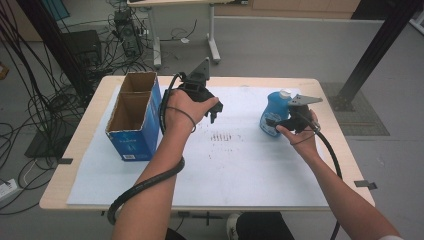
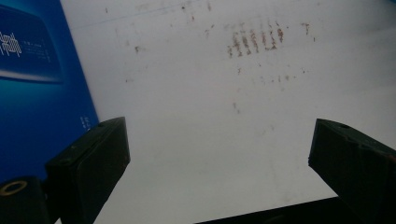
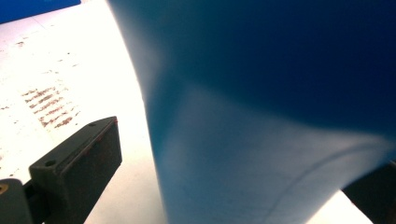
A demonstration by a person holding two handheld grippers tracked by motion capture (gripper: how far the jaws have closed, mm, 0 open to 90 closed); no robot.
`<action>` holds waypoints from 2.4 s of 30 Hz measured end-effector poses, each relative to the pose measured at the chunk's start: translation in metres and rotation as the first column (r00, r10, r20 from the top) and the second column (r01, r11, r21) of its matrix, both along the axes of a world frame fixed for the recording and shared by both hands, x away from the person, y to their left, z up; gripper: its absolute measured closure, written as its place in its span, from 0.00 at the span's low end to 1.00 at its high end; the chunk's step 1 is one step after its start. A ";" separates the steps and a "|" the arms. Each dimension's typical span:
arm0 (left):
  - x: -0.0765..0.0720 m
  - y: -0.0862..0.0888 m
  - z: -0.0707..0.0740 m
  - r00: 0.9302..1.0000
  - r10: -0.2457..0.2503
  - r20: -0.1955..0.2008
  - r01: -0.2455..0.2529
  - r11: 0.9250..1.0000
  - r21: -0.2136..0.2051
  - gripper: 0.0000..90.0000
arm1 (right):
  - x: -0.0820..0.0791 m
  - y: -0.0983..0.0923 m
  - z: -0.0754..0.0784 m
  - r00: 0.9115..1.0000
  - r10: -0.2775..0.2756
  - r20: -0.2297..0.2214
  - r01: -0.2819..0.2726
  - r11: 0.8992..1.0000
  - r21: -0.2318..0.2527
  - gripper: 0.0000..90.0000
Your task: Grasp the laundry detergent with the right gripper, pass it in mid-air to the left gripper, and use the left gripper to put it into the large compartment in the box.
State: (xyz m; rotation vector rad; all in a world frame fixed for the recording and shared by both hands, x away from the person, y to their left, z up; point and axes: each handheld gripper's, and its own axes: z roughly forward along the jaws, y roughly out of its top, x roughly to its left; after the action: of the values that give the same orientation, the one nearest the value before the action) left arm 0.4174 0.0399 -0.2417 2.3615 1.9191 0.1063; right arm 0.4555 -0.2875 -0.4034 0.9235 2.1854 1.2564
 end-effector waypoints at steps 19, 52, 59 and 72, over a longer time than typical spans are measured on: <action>-0.001 -0.001 0.001 1.000 0.000 0.001 0.000 1.000 0.001 0.06 | 0.000 0.001 0.000 1.000 0.006 0.001 -0.006 1.000 -0.002 0.01; -0.001 0.002 0.002 1.000 0.004 0.008 -0.004 1.000 0.006 0.06 | 0.000 0.002 -0.001 1.000 0.015 -0.004 -0.015 1.000 -0.013 0.06; -0.001 0.003 0.001 1.000 0.003 0.005 -0.003 1.000 0.009 0.06 | 0.000 0.001 -0.001 1.000 0.009 -0.005 -0.009 1.000 -0.017 0.10; -0.001 0.004 0.002 1.000 0.007 0.009 -0.007 1.000 0.014 0.06 | 0.000 0.002 -0.002 1.000 0.012 0.000 -0.012 1.000 -0.016 0.22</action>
State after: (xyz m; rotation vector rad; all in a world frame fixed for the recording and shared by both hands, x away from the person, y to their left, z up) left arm 0.4162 0.0441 -0.2397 2.3594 1.9284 0.1307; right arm 0.4557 -0.2859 -0.4054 0.9056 2.2007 1.2420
